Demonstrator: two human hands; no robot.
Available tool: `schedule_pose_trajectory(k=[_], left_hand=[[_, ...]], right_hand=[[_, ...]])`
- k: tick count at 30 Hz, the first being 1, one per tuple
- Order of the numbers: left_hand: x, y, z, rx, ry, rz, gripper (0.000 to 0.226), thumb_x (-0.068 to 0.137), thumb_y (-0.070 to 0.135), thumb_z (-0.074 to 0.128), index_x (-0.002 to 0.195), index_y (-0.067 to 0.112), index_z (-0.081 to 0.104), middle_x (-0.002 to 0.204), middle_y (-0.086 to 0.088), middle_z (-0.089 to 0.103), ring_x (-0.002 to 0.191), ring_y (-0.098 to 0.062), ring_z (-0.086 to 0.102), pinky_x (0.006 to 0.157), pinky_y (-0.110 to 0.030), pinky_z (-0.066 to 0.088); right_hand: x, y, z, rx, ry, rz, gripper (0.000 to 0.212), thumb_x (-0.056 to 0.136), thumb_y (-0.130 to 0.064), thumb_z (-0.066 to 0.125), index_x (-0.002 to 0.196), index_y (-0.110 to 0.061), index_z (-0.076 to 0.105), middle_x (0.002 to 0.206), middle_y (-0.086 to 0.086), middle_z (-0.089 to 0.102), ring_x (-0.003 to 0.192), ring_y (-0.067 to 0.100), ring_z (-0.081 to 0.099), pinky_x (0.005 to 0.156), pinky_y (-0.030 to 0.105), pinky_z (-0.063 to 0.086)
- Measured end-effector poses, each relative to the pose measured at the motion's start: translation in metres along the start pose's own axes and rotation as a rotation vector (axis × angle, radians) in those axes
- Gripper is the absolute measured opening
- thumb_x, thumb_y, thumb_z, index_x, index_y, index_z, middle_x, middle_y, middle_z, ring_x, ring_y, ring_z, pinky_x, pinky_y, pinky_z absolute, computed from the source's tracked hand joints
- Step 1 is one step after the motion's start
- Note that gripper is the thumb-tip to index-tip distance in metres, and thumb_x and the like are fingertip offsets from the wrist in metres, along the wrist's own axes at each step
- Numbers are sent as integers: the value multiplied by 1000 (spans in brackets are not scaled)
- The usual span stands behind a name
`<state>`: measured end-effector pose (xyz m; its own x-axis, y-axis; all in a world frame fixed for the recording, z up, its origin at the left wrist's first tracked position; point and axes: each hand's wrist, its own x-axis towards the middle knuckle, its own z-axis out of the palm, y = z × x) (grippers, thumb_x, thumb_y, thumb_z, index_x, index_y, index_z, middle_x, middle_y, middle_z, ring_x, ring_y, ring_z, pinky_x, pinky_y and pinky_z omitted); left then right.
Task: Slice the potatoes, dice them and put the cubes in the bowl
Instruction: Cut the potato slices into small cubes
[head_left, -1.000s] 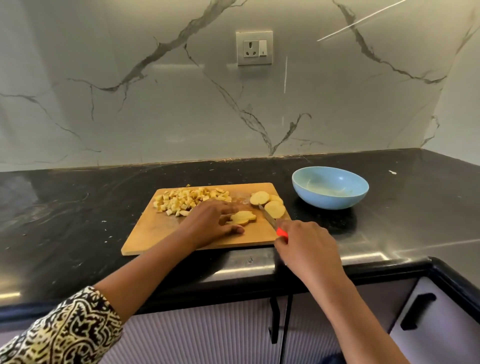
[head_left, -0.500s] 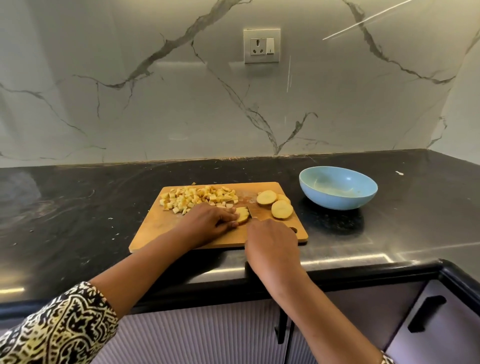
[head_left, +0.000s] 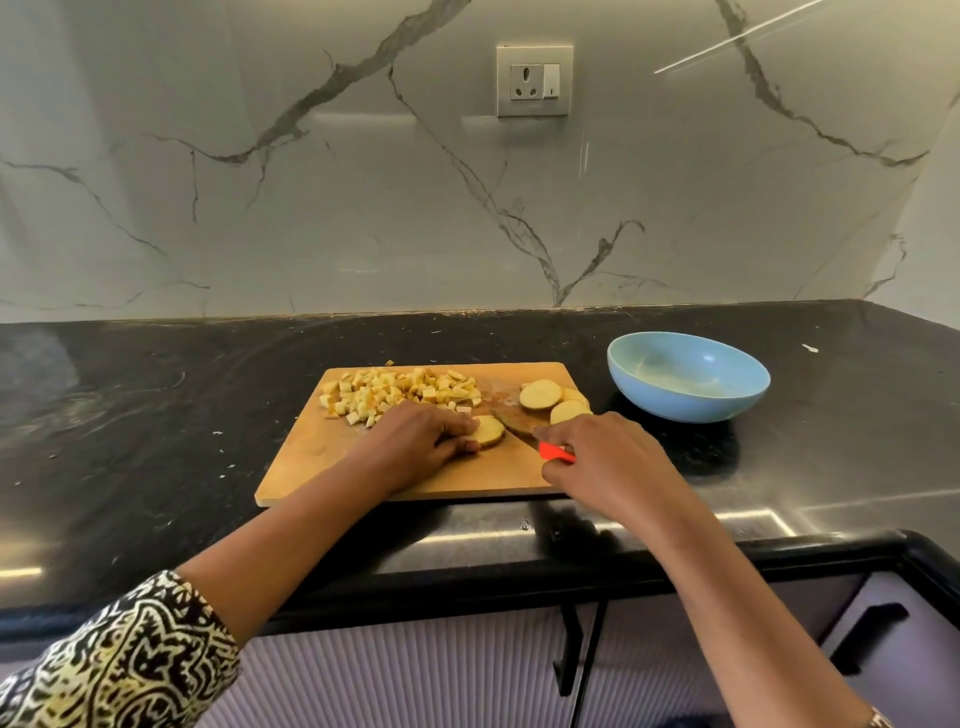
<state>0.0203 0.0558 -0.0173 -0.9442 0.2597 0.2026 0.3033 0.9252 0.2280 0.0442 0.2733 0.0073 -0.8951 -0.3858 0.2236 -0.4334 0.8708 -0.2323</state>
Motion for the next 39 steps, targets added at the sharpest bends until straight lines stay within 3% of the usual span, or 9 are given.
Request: schedule_pose_trajectory(k=[11,15,20,24,34,39], left_hand=[[4,3,2,29,29,-3,41,94,36,55,132,20,53,135,2,55,123,-12,50,105,-28,37],[3,6,0,29,30,-20,43,93,39,53,132,19,53,135,2,55,123,-12,50,104,-26,34],[4,9,-1,69,20,-9,43,94,41,51,132,21,53,135,6,55,119,-10,51,98,-22,35],[5,9,-1,103,29,-19,44,94,44,50,133,22,52,133,6,57,114,-11,50,87,-18,31],[11,2,4,92,61,-44,45,91,49,53,129,25,57,123,1,63,108,-11,52,84,-19,35],[13,-1,7,108,84,-38,45,90,51,53,127,26,58,121,1,65,108,-12,54,90,-24,39]], right_hand=[[3,6,11,-7,80,83,37,92,-33,51,127,-31,59,97,-2,65,86,16,60,72,29,50],[-2,-3,15,10,36,40,39,94,-33,50,133,-34,53,107,-2,64,95,17,59,75,28,48],[-3,-1,6,40,95,64,43,94,-31,49,137,-37,49,85,-6,55,81,14,57,63,25,39],[-6,-11,-1,-10,16,21,35,95,-29,49,129,-33,58,90,-3,62,76,13,58,55,23,40],[3,-21,-1,-72,-30,23,32,94,-27,49,124,-29,62,98,-2,65,82,14,59,64,27,48],[17,-37,14,-183,-66,-42,29,97,-22,47,124,-20,58,74,-5,45,74,14,49,62,27,39]])
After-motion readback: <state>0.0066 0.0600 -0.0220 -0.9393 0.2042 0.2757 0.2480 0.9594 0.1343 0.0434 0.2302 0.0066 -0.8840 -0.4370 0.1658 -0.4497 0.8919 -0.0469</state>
